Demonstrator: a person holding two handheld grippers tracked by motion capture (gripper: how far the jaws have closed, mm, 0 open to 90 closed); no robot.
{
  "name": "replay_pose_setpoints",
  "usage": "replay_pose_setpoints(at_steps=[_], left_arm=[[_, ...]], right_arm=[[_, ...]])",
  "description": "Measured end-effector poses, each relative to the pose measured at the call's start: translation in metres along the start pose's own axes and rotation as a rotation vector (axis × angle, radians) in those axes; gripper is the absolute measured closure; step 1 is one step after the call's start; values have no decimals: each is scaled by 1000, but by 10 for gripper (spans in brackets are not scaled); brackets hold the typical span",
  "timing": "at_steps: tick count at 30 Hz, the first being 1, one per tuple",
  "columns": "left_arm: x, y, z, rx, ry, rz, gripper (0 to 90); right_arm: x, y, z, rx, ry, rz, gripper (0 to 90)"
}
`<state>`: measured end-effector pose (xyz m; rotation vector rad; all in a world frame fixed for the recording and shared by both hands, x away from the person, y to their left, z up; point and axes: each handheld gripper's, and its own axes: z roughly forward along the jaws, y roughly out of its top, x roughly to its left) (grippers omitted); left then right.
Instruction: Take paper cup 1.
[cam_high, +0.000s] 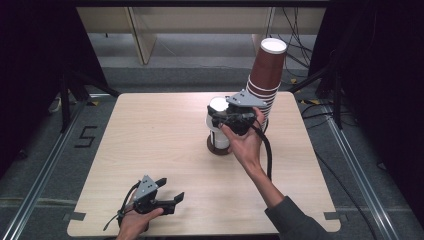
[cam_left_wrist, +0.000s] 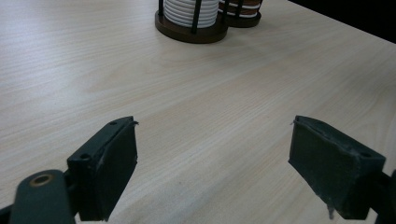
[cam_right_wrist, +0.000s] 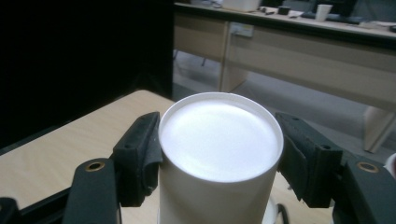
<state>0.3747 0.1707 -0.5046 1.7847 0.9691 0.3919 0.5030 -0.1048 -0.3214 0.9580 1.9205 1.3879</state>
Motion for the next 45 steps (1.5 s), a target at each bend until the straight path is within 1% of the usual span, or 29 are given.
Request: replay_pose_setpoints(at_steps=[2, 3, 6, 7, 8, 9, 10, 11, 13, 14, 16, 18, 19, 20, 25, 26, 27, 28, 32, 33, 35, 36, 37, 38, 41, 42, 43, 44, 45], left_arm=[[1, 0, 1, -1, -4, 1, 147], [0, 0, 2, -9, -7, -5, 147], [0, -1, 2, -9, -8, -6, 147], [0, -1, 2, -9, -8, -6, 148], [0, -1, 2, -10, -8, -6, 147], [0, -1, 2, -8, -8, -4, 147], [0, -1, 2, -8, -8, -4, 148], [0, -1, 2, -9, -8, -5, 147], [1, -1, 2, -5, -7, 0, 148], [1, -1, 1, -6, -7, -1, 148], [1, -1, 1, -8, -6, -4, 147], [1, -1, 2, -12, -7, -2, 147], [1, -1, 2, -12, -8, 0, 147], [1, -1, 2, -12, -10, 0, 147], [1, -1, 3, -21, -7, 7, 147], [1, -1, 3, -23, -7, 11, 148], [1, -1, 3, -26, -5, 10, 147], [1, -1, 3, -34, -7, 8, 147], [1, -1, 3, -27, -5, 21, 147], [1, -1, 4, -29, -7, 20, 147], [1, -1, 3, -37, -11, 20, 147], [1, 0, 2, -38, -8, 23, 147], [1, 0, 2, -42, -10, 24, 147], [1, 0, 2, -54, -21, 22, 147], [0, 0, 1, -56, -16, 25, 147], [1, 0, 1, -57, -16, 26, 147], [1, 0, 1, -57, -17, 25, 147], [1, 0, 1, -61, -18, 25, 147], [1, 0, 1, -65, -19, 25, 147]], right_arm=[[3, -3, -5, 3, 31, 2, 352], [5, -6, -8, 8, 40, -12, 352], [7, -10, -13, 14, 88, 10, 352], [8, -13, -14, 17, 106, 9, 352], [9, -15, -16, 17, 107, 19, 352], [9, -17, -17, 19, 110, 4, 352], [10, -19, -19, 27, 109, 5, 352], [11, -22, -20, 30, 128, 10, 352], [13, -26, -23, 32, 129, 1, 352], [13, -27, -24, 37, 139, -8, 352], [16, -33, -26, 44, 152, 8, 352], [18, -38, -27, 37, 175, -2, 352], [20, -40, -29, 55, 177, -2, 352], [21, -43, -28, 49, 189, 0, 352], [26, -57, -25, 76, 213, -12, 352], [27, -59, -24, 83, 226, -9, 352], [29, -62, -23, 88, 236, 8, 351], [30, -63, -22, 87, 243, 5, 351], [34, -68, -21, 105, 253, 3, 351], [35, -70, -20, 100, 267, 11, 351], [36, -72, -19, 103, 276, 12, 351], [36, -73, -20, 110, 268, 6, 351], [36, -73, -20, 109, 273, -2, 351], [37, -74, -19, 106, 277, 7, 351], [38, -76, -21, 122, 274, 13, 351], [38, -77, -20, 116, 271, 19, 351], [38, -78, -20, 113, 288, 7, 351], [39, -79, -20, 117, 291, 18, 351], [39, -79, -20, 121, 295, 8, 351]])
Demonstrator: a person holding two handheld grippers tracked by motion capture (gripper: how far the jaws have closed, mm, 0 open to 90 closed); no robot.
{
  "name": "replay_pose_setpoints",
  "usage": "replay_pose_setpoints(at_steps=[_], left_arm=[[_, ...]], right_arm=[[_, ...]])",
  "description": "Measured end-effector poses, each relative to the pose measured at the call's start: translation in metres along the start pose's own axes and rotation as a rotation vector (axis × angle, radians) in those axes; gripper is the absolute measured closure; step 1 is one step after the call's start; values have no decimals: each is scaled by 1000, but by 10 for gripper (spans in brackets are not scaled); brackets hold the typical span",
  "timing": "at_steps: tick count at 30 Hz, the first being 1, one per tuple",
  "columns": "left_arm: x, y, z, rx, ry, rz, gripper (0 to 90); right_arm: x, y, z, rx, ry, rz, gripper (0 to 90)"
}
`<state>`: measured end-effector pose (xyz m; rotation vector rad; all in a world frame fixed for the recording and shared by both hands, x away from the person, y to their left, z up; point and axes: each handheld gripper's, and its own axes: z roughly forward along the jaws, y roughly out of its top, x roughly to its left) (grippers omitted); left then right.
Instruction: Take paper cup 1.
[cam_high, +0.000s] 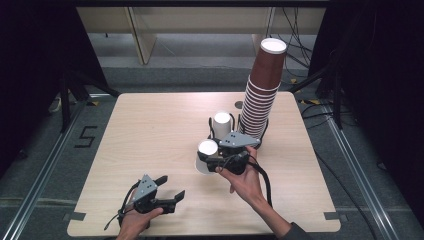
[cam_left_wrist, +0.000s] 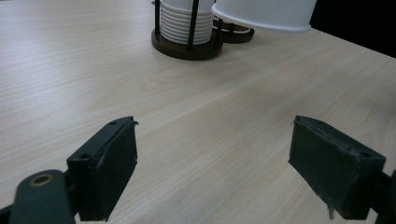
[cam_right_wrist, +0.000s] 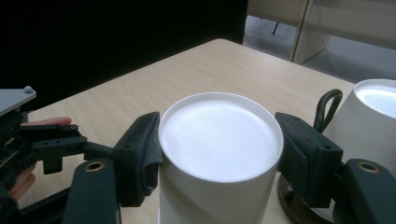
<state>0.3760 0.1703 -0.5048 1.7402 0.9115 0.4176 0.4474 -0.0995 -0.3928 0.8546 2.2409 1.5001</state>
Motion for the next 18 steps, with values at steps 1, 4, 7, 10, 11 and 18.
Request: replay_pose_setpoints(at_steps=[1, 4, 7, 10, 11, 18], left_arm=[[0, 0, 1, -11, -9, 1, 147], [0, 0, -1, -13, -9, 6, 147], [-1, 1, 0, -31, -32, 14, 147], [-3, 1, -1, -36, -34, 22, 147], [-3, 2, 0, -42, -35, 21, 147], [-6, 2, 1, -55, -56, 43, 147]], right_arm=[[0, 0, -1, 3, -11, -10, 351], [4, -3, 2, -11, 11, 0, 351], [7, -4, 3, 12, 20, -7, 351], [10, -5, 5, 11, 24, -19, 351], [12, -6, 4, 29, 29, 10, 351], [18, -9, 8, 39, 53, -6, 351]])
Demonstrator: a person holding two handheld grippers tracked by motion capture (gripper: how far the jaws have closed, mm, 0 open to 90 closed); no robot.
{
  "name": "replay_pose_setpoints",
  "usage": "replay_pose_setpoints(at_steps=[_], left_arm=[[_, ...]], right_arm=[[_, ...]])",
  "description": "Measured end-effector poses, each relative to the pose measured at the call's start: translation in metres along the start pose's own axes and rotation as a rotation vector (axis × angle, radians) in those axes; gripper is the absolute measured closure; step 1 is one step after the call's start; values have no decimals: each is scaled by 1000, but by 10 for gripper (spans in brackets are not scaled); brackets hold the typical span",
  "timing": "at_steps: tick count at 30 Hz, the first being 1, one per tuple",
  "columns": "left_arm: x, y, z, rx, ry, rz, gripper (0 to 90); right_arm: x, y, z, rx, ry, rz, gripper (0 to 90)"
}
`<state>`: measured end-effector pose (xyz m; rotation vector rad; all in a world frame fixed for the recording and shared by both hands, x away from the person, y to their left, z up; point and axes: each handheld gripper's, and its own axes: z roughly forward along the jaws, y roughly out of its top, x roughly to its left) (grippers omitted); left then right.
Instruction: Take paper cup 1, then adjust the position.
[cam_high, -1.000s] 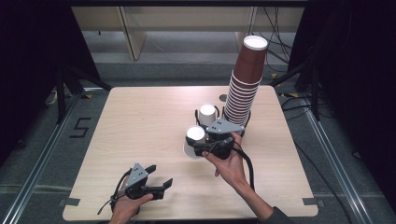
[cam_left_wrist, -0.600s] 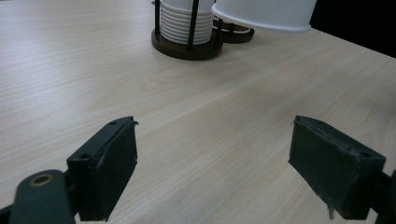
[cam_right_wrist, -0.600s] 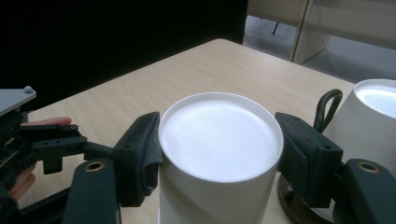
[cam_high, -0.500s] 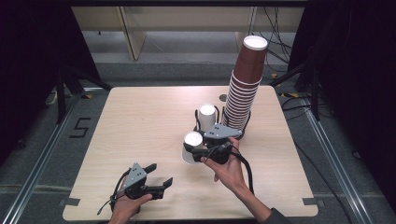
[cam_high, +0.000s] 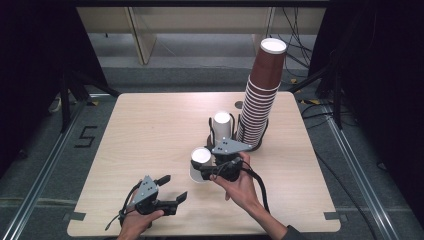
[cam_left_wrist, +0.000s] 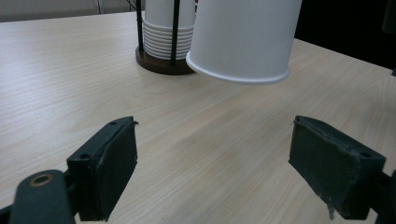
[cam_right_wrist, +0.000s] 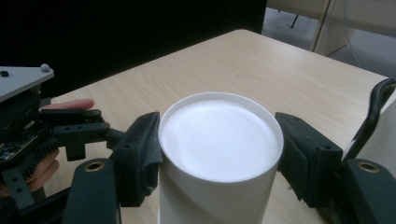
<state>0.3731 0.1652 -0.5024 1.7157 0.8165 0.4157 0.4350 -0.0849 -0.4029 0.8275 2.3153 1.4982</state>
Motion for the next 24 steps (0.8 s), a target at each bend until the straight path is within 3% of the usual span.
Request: replay_pose_setpoints(at_steps=[3, 8, 14, 15, 17, 24], left_arm=[[-2, 0, 0, 6, 2, 9, 147], [-4, 0, 2, 7, -8, 21, 147], [-6, 0, 4, 0, -11, 24, 147], [-6, 0, 4, -5, -14, 27, 147], [-7, -1, 4, -6, -17, 34, 147], [-10, -1, 6, -14, -28, 38, 147]], right_arm=[[2, -1, 3, -11, 24, -13, 351], [7, -2, 5, -12, 22, -39, 351], [13, -3, 6, -7, 56, -26, 351], [15, -4, 5, 6, 56, -1, 351], [15, -4, 4, -4, 63, -18, 351], [18, -5, 6, -12, 93, -10, 351]])
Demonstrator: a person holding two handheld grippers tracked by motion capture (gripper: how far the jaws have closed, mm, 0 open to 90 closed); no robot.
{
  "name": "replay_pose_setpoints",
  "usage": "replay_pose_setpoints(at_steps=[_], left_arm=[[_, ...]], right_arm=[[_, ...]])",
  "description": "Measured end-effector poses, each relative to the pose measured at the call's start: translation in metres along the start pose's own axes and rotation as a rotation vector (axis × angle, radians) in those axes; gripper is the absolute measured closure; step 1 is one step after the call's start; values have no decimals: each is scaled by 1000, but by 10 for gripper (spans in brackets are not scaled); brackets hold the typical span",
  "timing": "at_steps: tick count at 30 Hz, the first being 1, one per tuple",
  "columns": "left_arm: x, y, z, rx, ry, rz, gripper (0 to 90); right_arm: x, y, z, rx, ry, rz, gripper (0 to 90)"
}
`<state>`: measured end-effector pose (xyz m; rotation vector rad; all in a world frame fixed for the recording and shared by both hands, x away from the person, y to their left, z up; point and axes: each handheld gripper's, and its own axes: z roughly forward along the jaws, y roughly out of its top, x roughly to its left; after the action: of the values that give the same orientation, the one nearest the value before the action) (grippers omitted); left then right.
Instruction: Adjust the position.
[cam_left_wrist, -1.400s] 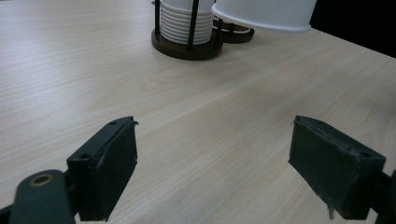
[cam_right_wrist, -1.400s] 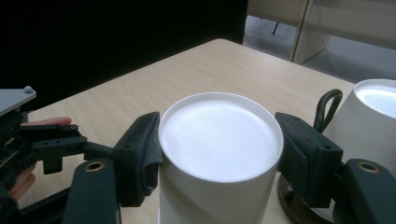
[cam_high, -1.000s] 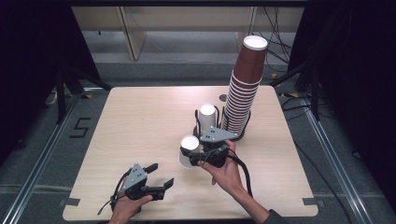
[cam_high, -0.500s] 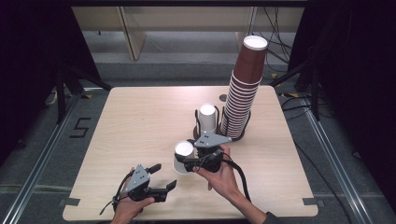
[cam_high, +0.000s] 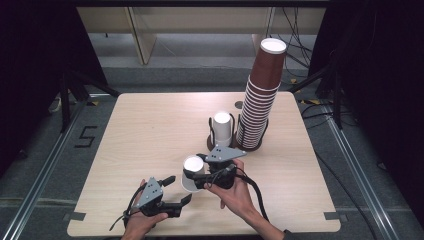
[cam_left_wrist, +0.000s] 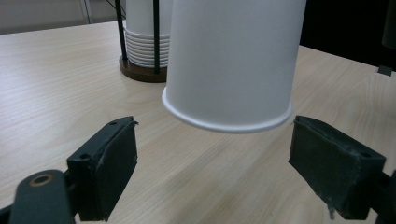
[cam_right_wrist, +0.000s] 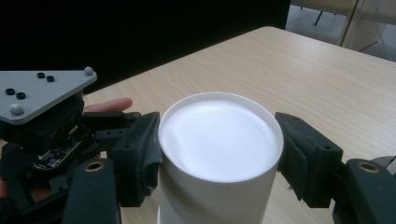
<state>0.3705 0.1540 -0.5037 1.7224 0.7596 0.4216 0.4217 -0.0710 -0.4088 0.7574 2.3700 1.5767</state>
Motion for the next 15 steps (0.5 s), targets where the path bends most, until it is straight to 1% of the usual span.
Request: replay_pose_setpoints(at_steps=[1, 3, 4, 5, 7, 8, 9, 10, 11, 12, 15], left_arm=[[0, -1, 2, -14, -7, 1, 147], [-1, 0, 2, 2, -3, 6, 147], [-2, -1, 4, -7, -11, 1, 147], [-2, -1, 4, -6, -12, 11, 147], [-3, 0, 5, -8, -14, 8, 146], [-4, 0, 6, -13, -19, 10, 146], [-5, 0, 6, -15, -21, 14, 146], [-6, 0, 7, -18, -24, 17, 146], [-7, 0, 7, -16, -31, 25, 146], [-8, 0, 8, -15, -31, 27, 146], [-8, 0, 10, -29, -38, 28, 146]], right_arm=[[1, 0, 0, 1, -3, 10, 351], [1, 0, -1, 5, -13, 8, 351], [2, -1, 0, 6, -6, 13, 351], [2, -1, 0, 7, 4, 18, 351], [3, -1, 0, 10, 9, 20, 351], [4, -2, 1, 3, 24, 37, 352], [4, -2, 2, -4, 32, 25, 352], [4, -3, 2, -1, 37, 31, 352], [5, -3, 2, 10, 32, 32, 351], [5, -4, 3, 5, 46, 33, 351], [6, -4, 3, 10, 50, 35, 352]])
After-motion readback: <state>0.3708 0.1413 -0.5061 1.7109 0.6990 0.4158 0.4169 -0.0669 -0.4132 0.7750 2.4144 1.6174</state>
